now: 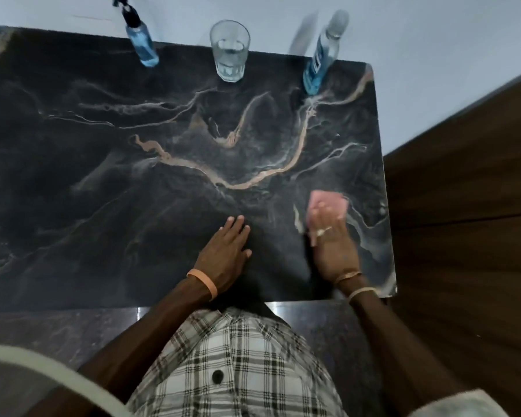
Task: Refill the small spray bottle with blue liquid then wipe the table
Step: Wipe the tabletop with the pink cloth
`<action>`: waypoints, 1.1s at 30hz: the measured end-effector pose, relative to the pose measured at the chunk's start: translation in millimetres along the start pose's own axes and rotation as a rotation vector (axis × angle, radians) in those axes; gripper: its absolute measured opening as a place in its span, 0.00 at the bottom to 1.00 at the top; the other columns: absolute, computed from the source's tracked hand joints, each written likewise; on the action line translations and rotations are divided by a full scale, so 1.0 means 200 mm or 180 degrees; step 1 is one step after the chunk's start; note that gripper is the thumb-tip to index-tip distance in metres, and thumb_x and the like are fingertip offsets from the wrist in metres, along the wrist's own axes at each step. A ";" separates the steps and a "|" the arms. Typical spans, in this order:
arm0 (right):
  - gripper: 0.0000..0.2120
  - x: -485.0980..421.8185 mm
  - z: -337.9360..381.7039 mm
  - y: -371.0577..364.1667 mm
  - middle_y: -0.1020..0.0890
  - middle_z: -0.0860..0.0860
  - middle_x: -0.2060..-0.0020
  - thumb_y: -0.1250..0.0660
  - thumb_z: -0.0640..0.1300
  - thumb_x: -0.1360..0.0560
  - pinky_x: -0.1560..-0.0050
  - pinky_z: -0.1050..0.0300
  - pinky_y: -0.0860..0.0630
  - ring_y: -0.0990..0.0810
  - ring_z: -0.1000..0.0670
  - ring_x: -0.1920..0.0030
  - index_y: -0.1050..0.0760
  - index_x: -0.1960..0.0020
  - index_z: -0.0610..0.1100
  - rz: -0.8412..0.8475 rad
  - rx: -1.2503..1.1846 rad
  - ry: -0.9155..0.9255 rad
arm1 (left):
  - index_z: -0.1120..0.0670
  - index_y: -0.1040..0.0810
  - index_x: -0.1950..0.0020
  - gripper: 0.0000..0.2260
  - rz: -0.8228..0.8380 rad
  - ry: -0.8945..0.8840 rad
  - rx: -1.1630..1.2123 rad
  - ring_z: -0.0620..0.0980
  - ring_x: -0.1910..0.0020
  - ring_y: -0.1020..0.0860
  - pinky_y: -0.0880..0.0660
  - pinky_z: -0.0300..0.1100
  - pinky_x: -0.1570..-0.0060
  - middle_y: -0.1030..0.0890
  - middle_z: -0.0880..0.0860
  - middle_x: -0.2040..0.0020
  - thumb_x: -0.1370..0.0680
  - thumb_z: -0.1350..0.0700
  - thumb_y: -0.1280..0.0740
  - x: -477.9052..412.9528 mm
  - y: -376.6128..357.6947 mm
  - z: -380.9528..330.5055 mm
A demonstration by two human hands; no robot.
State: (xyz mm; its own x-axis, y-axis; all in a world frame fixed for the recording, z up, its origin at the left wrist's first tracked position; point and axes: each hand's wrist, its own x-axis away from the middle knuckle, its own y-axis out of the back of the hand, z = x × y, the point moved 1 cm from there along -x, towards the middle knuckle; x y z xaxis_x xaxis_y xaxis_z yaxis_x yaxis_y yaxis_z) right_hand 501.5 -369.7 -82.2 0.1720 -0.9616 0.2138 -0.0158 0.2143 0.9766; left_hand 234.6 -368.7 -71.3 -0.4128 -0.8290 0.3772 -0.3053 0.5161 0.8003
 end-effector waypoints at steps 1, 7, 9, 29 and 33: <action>0.26 0.03 -0.12 0.02 0.43 0.40 0.22 0.45 0.38 0.19 0.22 0.44 0.50 0.46 0.40 0.22 0.44 0.22 0.38 -0.0045 -0.0194 -0.0577 | 0.57 0.45 0.21 0.26 0.0019 -0.0020 0.0020 0.53 0.20 0.54 0.53 0.46 0.23 0.51 0.55 0.19 0.16 0.50 0.43 0.01 0.01 0.01; 0.27 0.29 0.30 0.00 0.38 0.35 0.25 0.47 0.47 0.20 0.29 0.35 0.37 0.39 0.36 0.25 0.36 0.25 0.34 0.0193 -0.0209 -0.0318 | 0.56 0.43 0.21 0.26 -0.0038 0.0013 0.0641 0.50 0.21 0.51 0.51 0.45 0.22 0.47 0.53 0.20 0.17 0.50 0.42 0.02 0.03 0.03; 0.29 0.19 0.53 -0.01 0.39 0.38 0.24 0.48 0.52 0.20 0.29 0.34 0.38 0.42 0.36 0.24 0.37 0.24 0.37 0.0345 -0.0224 0.0392 | 0.55 0.40 0.22 0.25 -0.0303 0.0218 0.1324 0.49 0.22 0.45 0.47 0.42 0.24 0.42 0.53 0.21 0.17 0.50 0.41 0.01 0.06 0.00; 0.31 -0.29 0.30 0.10 0.44 0.34 0.24 0.54 0.51 0.22 0.27 0.38 0.49 0.47 0.33 0.24 0.39 0.24 0.36 -0.0056 -0.0490 -0.2093 | 0.55 0.33 0.25 0.21 -0.0919 0.0766 0.1703 0.48 0.24 0.39 0.43 0.40 0.27 0.35 0.53 0.23 0.17 0.50 0.40 -0.05 0.27 0.31; 0.26 -0.32 1.07 0.02 0.39 0.39 0.24 0.42 0.50 0.21 0.28 0.33 0.47 0.48 0.34 0.23 0.34 0.25 0.42 0.0266 -0.0007 0.0995 | 0.55 0.32 0.26 0.20 -0.1097 0.0842 0.1910 0.50 0.25 0.36 0.41 0.42 0.26 0.33 0.54 0.25 0.17 0.50 0.41 -0.10 0.35 0.37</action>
State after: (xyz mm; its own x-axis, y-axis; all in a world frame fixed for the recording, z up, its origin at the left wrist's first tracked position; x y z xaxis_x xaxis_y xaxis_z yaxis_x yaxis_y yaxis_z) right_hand 279.2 -345.0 -87.6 0.4644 -0.8415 0.2759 -0.0406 0.2910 0.9559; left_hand 157.9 -300.2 -56.4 -0.0114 -0.9504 0.3109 -0.8281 0.1832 0.5297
